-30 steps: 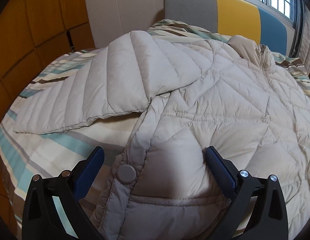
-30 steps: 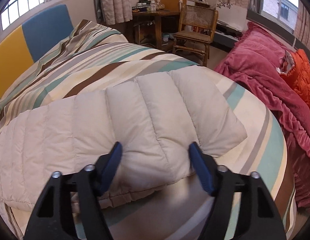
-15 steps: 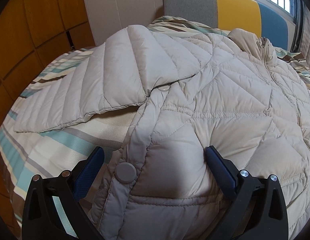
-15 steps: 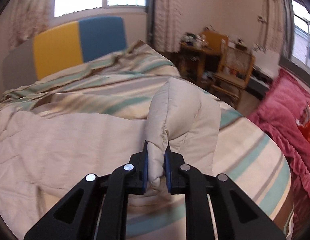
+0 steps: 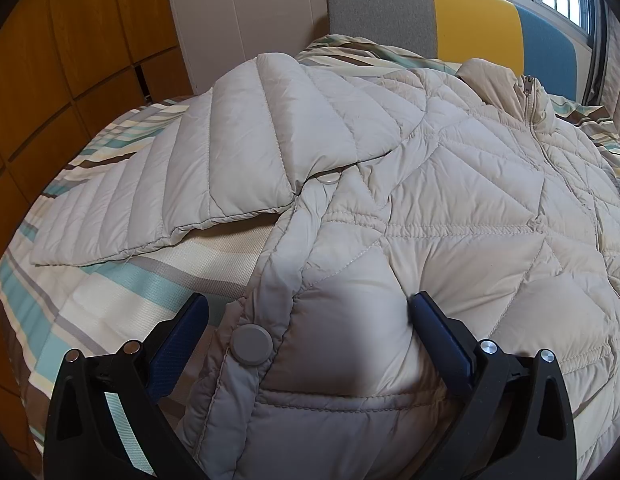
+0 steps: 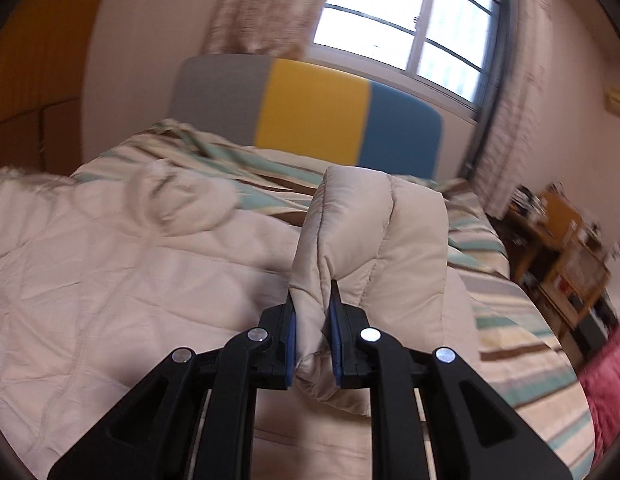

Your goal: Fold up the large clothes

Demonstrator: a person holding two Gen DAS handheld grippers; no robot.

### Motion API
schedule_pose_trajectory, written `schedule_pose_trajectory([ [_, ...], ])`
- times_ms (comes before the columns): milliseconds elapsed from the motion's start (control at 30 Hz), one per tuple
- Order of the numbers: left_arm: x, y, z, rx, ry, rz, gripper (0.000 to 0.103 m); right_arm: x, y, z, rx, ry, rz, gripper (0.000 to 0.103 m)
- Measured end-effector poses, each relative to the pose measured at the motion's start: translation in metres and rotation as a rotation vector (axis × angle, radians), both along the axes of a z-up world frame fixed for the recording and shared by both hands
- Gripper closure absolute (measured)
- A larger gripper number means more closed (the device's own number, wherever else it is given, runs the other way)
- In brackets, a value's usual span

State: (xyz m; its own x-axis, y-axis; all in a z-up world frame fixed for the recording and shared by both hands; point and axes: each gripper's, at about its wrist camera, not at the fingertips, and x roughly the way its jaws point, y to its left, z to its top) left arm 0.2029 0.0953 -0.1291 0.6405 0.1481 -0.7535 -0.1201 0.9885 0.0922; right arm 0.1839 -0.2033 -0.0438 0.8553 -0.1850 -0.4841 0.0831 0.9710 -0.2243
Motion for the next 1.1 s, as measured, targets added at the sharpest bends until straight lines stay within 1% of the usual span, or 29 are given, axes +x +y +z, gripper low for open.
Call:
schedule_pose_trajectory([
  [167, 0.0, 0.0, 0.0, -0.001, -0.001, 0.001, 0.003, 0.022, 0.066, -0.029, -0.07, 0.053, 0.142, 0.09],
  [233, 0.0, 0.0, 0.0, -0.002, -0.002, 0.002, 0.003, 0.029, 0.084, -0.043, -0.102, 0.08, 0.183, 0.09],
  [300, 0.0, 0.0, -0.001, -0.001, -0.002, 0.002, 0.003, 0.031, 0.1, -0.054, -0.121, 0.106, 0.224, 0.084],
  [333, 0.0, 0.0, -0.001, -0.001, -0.003, 0.002, 0.003, 0.034, 0.108, -0.062, -0.128, 0.14, 0.266, 0.079],
  [367, 0.0, 0.0, -0.001, 0.0, -0.003, 0.003, 0.003, 0.036, 0.115, -0.067, -0.141, 0.157, 0.291, 0.069],
  [400, -0.001, 0.0, -0.001, 0.001, -0.004, 0.003, 0.003, 0.037, 0.123, -0.073, -0.173, 0.172, 0.318, 0.066],
  [433, -0.001, 0.0, -0.001, 0.003, -0.005, 0.003, 0.003, 0.034, 0.127, -0.076, -0.199, 0.17, 0.332, 0.06],
  [467, -0.001, -0.001, -0.001, 0.005, -0.005, 0.004, 0.003, 0.033, 0.129, -0.074, -0.195, 0.163, 0.352, 0.053],
  [533, -0.001, -0.001, -0.001, 0.012, -0.005, 0.004, 0.003, 0.027, 0.128, -0.069, -0.176, 0.14, 0.385, 0.045],
  [667, -0.001, -0.005, 0.004, 0.043, 0.006, 0.0, 0.003, 0.002, 0.101, -0.045, -0.059, 0.055, 0.408, 0.03],
  [700, -0.001, -0.007, 0.007, 0.054, 0.012, -0.003, 0.003, -0.005, 0.09, -0.038, -0.008, 0.033, 0.415, 0.028],
  [733, -0.001, -0.008, 0.01, 0.059, 0.017, -0.006, 0.003, -0.007, 0.083, -0.032, 0.028, 0.018, 0.416, 0.024],
  [767, -0.001, -0.01, 0.015, 0.059, 0.02, -0.014, 0.003, -0.013, 0.07, -0.026, 0.066, -0.009, 0.395, 0.017],
  [800, -0.003, -0.012, 0.023, 0.053, 0.009, -0.018, 0.003, -0.019, 0.061, -0.022, 0.089, -0.032, 0.358, 0.015],
  [833, -0.006, -0.015, 0.03, 0.046, -0.011, -0.019, 0.003, -0.023, 0.042, -0.02, 0.127, -0.056, 0.293, 0.011],
  [867, -0.008, -0.018, 0.039, 0.031, -0.038, -0.024, 0.003, -0.023, 0.028, -0.017, 0.16, -0.064, 0.249, 0.011],
  [900, -0.01, -0.023, 0.048, 0.011, -0.061, -0.035, 0.003, -0.023, 0.007, -0.018, 0.207, -0.069, 0.173, 0.011],
  [933, -0.011, -0.028, 0.055, -0.003, -0.074, -0.044, 0.003, -0.023, -0.008, -0.02, 0.227, -0.069, 0.109, 0.007],
  [967, -0.012, -0.035, 0.063, -0.021, -0.095, -0.057, 0.003, -0.02, -0.031, -0.025, 0.236, -0.057, -0.015, 0.005],
  [1033, -0.013, -0.05, 0.077, -0.055, -0.129, -0.092, 0.003, -0.01, -0.071, -0.037, 0.239, -0.008, -0.227, 0.005],
  [1067, -0.013, -0.06, 0.083, -0.07, -0.147, -0.12, 0.003, -0.008, -0.087, -0.041, 0.247, 0.01, -0.3, 0.004],
  [1100, -0.014, -0.07, 0.088, -0.077, -0.16, -0.146, 0.003, -0.006, -0.108, -0.048, 0.262, 0.035, -0.401, 0.004],
])
